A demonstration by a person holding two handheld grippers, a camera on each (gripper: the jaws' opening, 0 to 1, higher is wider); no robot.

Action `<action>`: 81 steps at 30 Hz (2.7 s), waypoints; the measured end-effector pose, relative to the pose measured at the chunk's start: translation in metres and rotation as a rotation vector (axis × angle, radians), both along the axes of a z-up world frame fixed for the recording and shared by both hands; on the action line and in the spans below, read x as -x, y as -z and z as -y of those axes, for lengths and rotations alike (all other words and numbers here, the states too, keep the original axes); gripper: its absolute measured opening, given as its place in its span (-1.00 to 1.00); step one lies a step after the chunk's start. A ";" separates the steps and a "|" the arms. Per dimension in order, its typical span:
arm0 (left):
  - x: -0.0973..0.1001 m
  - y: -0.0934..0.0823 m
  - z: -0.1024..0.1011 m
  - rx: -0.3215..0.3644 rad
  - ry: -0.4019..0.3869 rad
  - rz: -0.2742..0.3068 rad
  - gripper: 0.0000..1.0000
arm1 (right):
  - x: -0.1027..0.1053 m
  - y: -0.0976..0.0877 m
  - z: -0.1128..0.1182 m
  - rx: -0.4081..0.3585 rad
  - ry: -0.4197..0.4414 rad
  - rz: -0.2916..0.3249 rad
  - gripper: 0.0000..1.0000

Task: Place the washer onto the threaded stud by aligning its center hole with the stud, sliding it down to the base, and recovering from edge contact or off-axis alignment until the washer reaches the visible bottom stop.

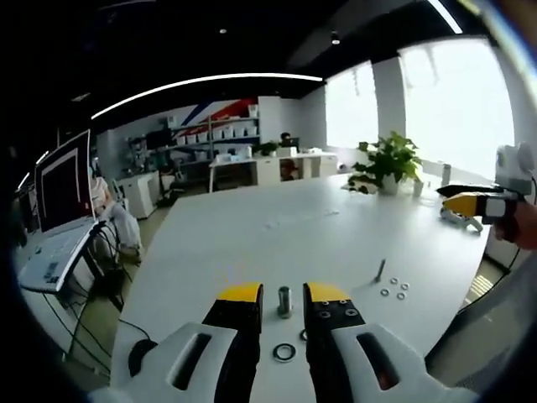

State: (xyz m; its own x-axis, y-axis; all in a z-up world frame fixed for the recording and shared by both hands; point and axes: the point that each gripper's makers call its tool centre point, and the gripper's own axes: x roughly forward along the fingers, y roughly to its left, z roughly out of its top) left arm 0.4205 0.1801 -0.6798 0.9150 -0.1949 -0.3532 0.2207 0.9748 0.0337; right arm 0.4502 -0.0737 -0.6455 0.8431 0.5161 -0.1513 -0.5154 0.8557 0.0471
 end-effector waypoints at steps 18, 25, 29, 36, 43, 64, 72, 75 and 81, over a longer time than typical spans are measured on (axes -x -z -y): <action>-0.003 0.041 0.011 0.009 0.018 -0.167 -0.67 | -0.001 -0.004 0.003 -0.003 0.007 0.014 0.29; -0.001 0.063 0.017 -0.017 0.046 -0.256 -0.68 | 0.000 -0.002 0.002 0.005 -0.001 0.010 0.28; -0.002 0.072 0.021 -0.029 0.062 -0.288 -0.68 | -0.001 -0.001 0.003 0.010 0.001 0.005 0.28; 0.001 0.096 0.027 -0.054 0.093 -0.367 -0.69 | 0.000 0.000 0.003 0.016 0.001 0.004 0.27; 0.002 0.118 0.033 -0.075 0.124 -0.432 -0.70 | 0.001 0.000 0.001 0.025 -0.005 0.006 0.26; -0.004 0.155 0.015 -0.173 0.194 -0.574 -0.73 | 0.000 0.003 0.003 0.045 0.002 0.000 0.25; -0.007 0.161 0.012 -0.200 0.211 -0.595 -0.74 | 0.000 0.003 0.003 0.055 0.000 0.002 0.25; -0.008 0.161 0.013 -0.201 0.210 -0.598 -0.74 | 0.000 0.004 0.003 0.057 0.003 0.001 0.25; -0.005 0.168 0.009 -0.225 0.210 -0.623 -0.77 | -0.001 0.006 0.005 0.061 0.010 -0.006 0.25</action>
